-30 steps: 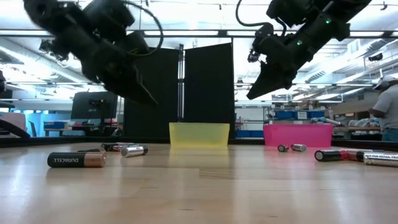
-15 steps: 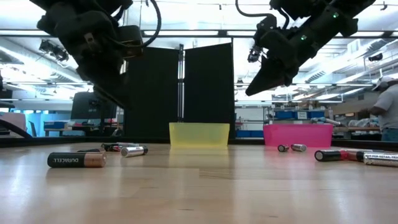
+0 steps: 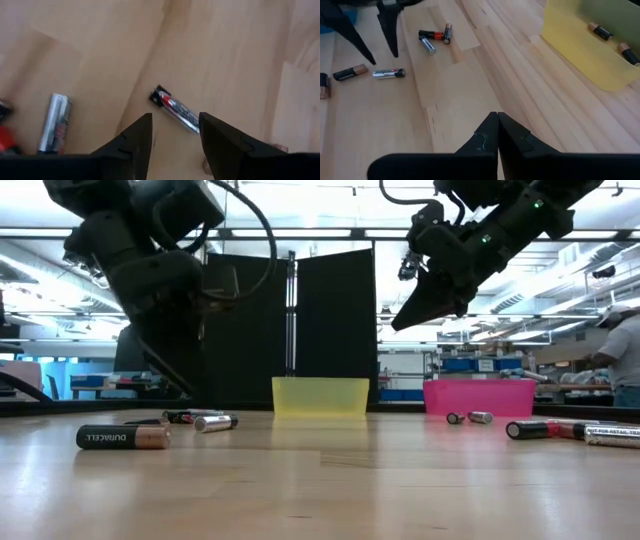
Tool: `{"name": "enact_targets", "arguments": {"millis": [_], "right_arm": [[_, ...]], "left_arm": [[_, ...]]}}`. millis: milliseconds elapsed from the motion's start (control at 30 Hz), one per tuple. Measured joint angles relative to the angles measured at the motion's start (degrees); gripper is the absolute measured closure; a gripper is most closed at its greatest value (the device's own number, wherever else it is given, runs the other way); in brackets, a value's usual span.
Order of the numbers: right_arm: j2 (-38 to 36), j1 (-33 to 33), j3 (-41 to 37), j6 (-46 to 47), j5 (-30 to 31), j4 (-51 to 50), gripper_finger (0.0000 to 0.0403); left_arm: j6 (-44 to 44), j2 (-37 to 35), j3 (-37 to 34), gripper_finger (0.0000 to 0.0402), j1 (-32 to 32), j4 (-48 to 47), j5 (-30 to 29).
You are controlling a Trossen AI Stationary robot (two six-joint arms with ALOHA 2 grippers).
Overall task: Sort batteries
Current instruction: Put the silver battery into the red bin
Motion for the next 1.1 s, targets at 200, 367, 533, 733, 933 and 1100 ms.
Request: {"name": "enact_targets", "arguments": {"millis": [200, 367, 533, 733, 933, 1100], "right_arm": [[0.0, 0.0, 0.0, 0.0, 0.0, 0.0, 0.0392], [0.0, 0.0, 0.0, -0.1, 0.0, 0.0, 0.0391], [0.0, 0.0, 0.0, -0.2, 0.0, 0.0, 0.0391], [0.0, 0.0, 0.0, -0.2, 0.0, 0.0, 0.0391], [0.0, 0.0, 0.0, -0.2, 0.0, 0.0, 0.0391], [0.0, 0.0, 0.0, -0.2, 0.0, 0.0, 0.0391]], "left_arm": [[-1.0, 3.7, 0.0, 0.0223, 0.0, 3.3, 0.9], [-1.4, 6.0, 0.0, 0.0222, 0.0, 5.7, 1.2], [-1.4, 6.8, 0.1, 0.0224, 0.0, 5.9, 0.4], [0.6, 6.9, 0.2, 0.0253, 0.0, 4.5, -0.5], [4.9, 7.8, 0.3, 0.0295, -0.8, 2.8, -1.5], [10.5, 9.2, 0.2, 0.0310, -1.4, 4.0, -3.2]]}}
